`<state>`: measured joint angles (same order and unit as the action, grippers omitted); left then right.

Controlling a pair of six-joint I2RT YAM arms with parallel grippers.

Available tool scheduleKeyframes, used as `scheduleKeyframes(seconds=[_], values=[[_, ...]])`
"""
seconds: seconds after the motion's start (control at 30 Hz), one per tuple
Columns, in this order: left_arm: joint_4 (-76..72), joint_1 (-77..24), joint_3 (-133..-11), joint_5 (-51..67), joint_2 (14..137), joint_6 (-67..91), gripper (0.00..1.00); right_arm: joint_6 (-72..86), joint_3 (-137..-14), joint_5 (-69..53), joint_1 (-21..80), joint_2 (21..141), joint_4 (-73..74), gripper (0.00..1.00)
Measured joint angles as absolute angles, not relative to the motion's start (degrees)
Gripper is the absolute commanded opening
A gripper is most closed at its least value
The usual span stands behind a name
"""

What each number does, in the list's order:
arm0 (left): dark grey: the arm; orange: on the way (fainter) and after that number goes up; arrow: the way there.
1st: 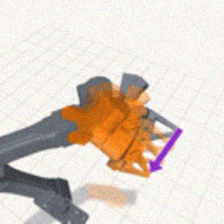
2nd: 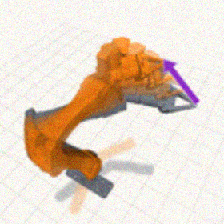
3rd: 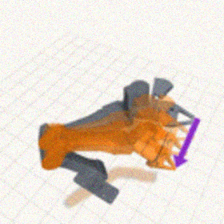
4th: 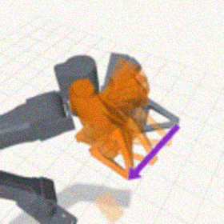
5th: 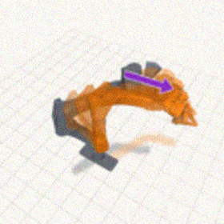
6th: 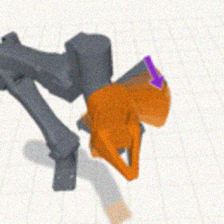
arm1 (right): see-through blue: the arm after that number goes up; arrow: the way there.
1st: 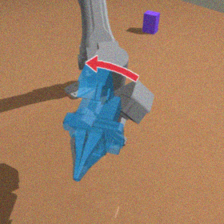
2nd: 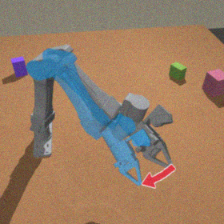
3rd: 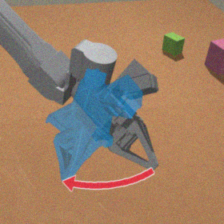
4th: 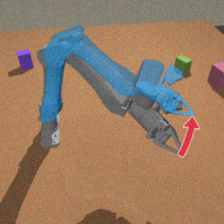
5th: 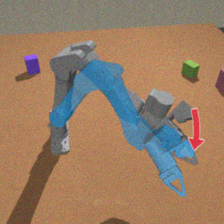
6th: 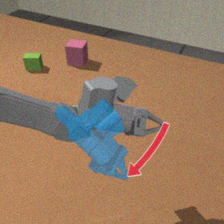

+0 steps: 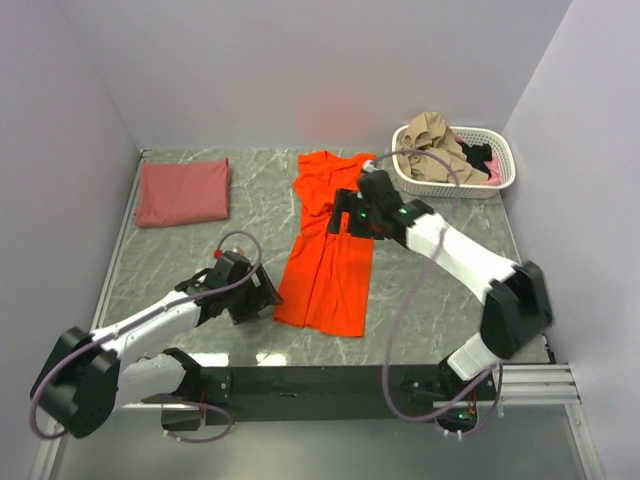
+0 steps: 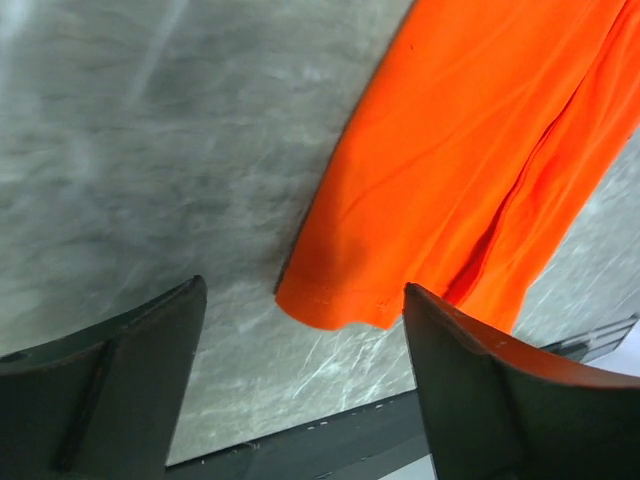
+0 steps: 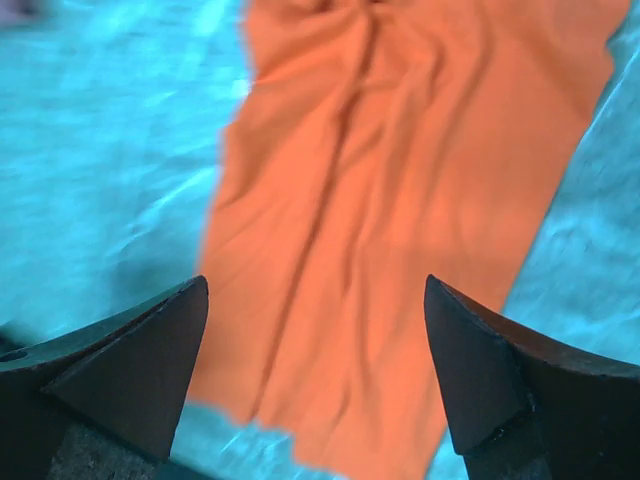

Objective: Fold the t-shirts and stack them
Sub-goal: Fold the tshirt

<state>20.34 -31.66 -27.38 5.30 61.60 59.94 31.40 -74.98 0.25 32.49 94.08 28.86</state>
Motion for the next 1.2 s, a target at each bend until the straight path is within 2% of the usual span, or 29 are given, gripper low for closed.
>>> scheduleKeyframes(seconds=[0.07,0.17,0.23,0.3,0.4,0.5,0.67,0.87,1.2], values=[[18.9,-32.6,-27.3,5.7,63.6,59.4,0.78,33.1,-68.7,-1.5,32.5,87.0,25.6,0.95],[17.0,-34.5,-27.9,6.1,68.0,59.1,0.57,35.6,-58.8,-3.6,32.2,79.7,22.6,0.94],[16.2,-35.4,-29.2,6.1,70.6,58.8,0.49,37.0,-53.5,-4.7,32.2,77.8,22.4,0.94],[15.3,-36.0,-30.1,6.4,73.1,58.8,0.34,38.3,-48.2,-5.7,32.2,76.9,22.4,0.94],[14.6,-37.0,-30.3,6.2,74.6,59.3,0.24,39.8,-43.3,-6.5,32.2,75.5,23.6,0.93],[14.9,-38.0,-30.3,5.7,74.7,60.1,0.23,40.7,-41.4,-7.0,32.2,73.3,24.3,0.93],[14.9,-41.9,-29.3,5.1,73.9,63.8,0.12,41.5,-38.3,-9.6,32.2,69.8,23.5,0.89],[18.3,-45.9,-27.5,4.6,70.4,69.0,0.13,43.0,-30.9,-12.7,33.7,67.5,25.2,0.88],[23.0,-50.3,-25.2,2.7,65.4,75.4,0.14,43.9,-26.1,-18.5,35.7,61.4,28.4,0.85]])
